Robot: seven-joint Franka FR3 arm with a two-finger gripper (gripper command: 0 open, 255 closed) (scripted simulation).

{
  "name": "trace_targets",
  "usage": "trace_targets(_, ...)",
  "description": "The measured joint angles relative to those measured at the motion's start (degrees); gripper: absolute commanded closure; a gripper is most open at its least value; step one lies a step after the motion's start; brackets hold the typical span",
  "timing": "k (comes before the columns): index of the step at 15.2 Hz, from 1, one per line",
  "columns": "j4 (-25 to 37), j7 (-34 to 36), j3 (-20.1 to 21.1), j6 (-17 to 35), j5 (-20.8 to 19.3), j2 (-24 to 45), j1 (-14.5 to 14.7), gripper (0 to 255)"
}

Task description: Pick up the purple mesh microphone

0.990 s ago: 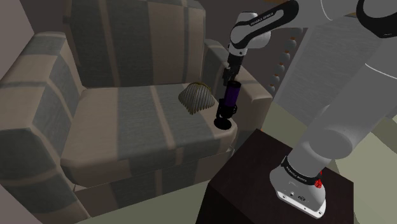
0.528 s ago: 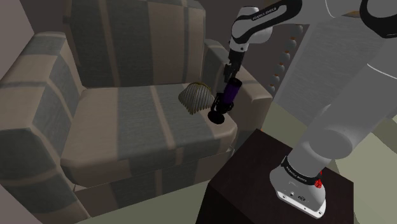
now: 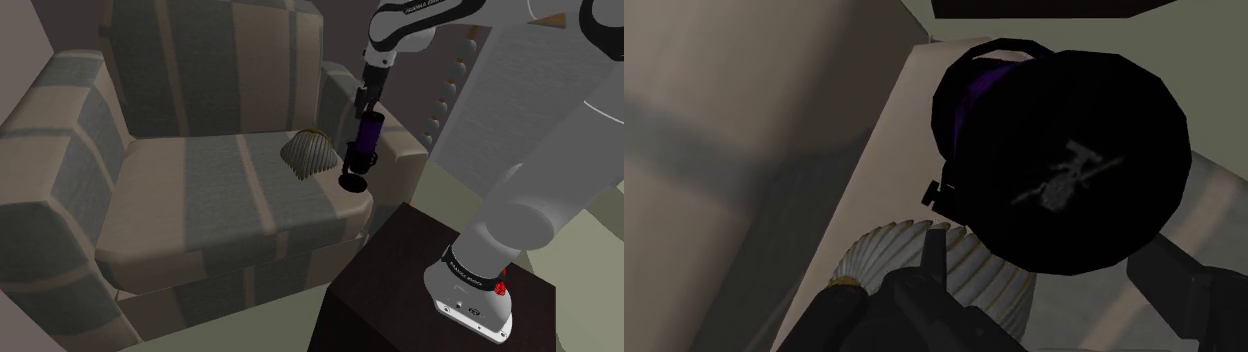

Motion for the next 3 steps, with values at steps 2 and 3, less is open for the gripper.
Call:
trace_targets(2, 1.2, 0.05, 0.04, -1.55, -0.1, -0.36, -0.01, 255)
trace_targets(3, 1.49, 0.13, 0.09, -2.05, -0.15, -0.57, 0.01, 255)
